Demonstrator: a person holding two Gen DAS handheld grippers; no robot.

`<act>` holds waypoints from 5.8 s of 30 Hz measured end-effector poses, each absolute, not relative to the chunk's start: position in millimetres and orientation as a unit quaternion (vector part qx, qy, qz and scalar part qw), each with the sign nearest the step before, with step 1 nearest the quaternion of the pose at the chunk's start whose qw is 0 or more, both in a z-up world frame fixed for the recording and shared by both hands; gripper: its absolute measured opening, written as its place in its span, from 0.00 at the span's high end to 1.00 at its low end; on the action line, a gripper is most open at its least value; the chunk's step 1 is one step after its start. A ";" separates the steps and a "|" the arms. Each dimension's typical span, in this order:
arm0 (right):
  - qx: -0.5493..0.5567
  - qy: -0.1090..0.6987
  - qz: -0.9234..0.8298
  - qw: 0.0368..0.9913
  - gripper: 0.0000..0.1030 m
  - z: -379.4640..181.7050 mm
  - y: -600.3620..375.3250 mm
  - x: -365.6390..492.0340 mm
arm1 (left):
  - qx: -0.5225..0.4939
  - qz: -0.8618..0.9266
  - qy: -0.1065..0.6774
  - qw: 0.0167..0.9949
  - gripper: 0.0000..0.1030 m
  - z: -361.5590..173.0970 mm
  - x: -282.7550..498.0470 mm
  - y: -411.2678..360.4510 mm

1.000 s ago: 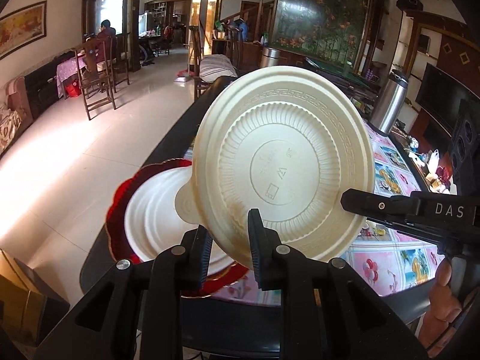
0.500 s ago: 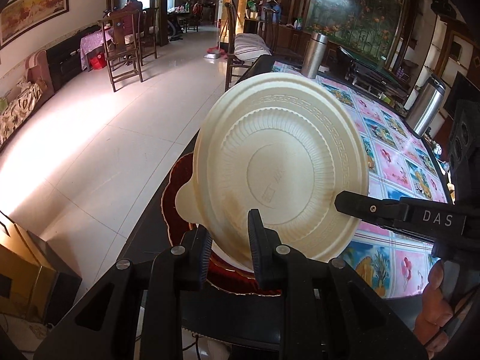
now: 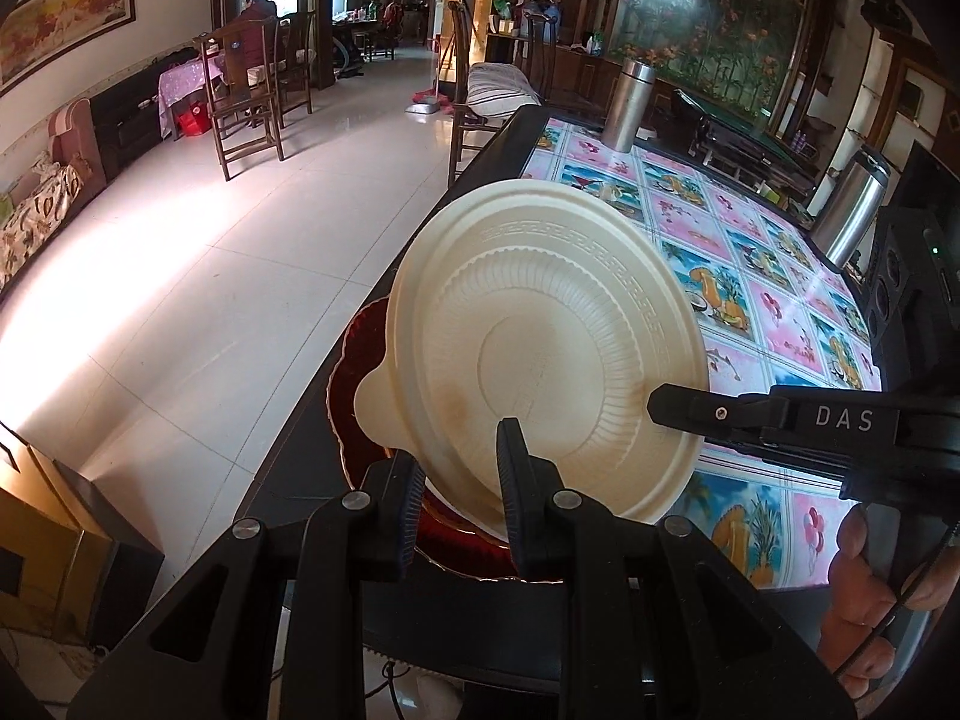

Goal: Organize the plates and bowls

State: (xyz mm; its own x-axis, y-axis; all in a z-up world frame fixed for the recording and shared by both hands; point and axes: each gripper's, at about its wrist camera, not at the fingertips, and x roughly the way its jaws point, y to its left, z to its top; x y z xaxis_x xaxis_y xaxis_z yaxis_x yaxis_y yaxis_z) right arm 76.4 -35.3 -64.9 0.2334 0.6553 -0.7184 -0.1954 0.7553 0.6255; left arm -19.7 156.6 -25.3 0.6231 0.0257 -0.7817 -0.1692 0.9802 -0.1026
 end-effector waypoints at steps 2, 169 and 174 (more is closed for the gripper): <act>0.209 0.552 0.285 0.755 0.86 -65.4 -34.5 75.6 | -0.081 0.055 0.432 0.897 0.79 -26.4 -21.9 158.2; 0.099 0.303 0.352 0.880 0.64 -1.2 -61.9 -23.4 | -0.060 0.148 0.191 0.969 0.00 30.6 -100.3 124.2; 0.100 0.305 0.357 0.877 0.64 1.4 -57.8 -17.1 | -0.059 0.158 0.199 0.965 0.00 26.6 -97.7 125.7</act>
State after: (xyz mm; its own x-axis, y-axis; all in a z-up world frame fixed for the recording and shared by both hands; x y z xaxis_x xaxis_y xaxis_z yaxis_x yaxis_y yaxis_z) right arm -17.1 -57.8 1.4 0.5592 0.6870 -0.4641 -0.5646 0.7255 0.3936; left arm -97.7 125.7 26.6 0.8711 0.2818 -0.4022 -0.3289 0.9429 -0.0517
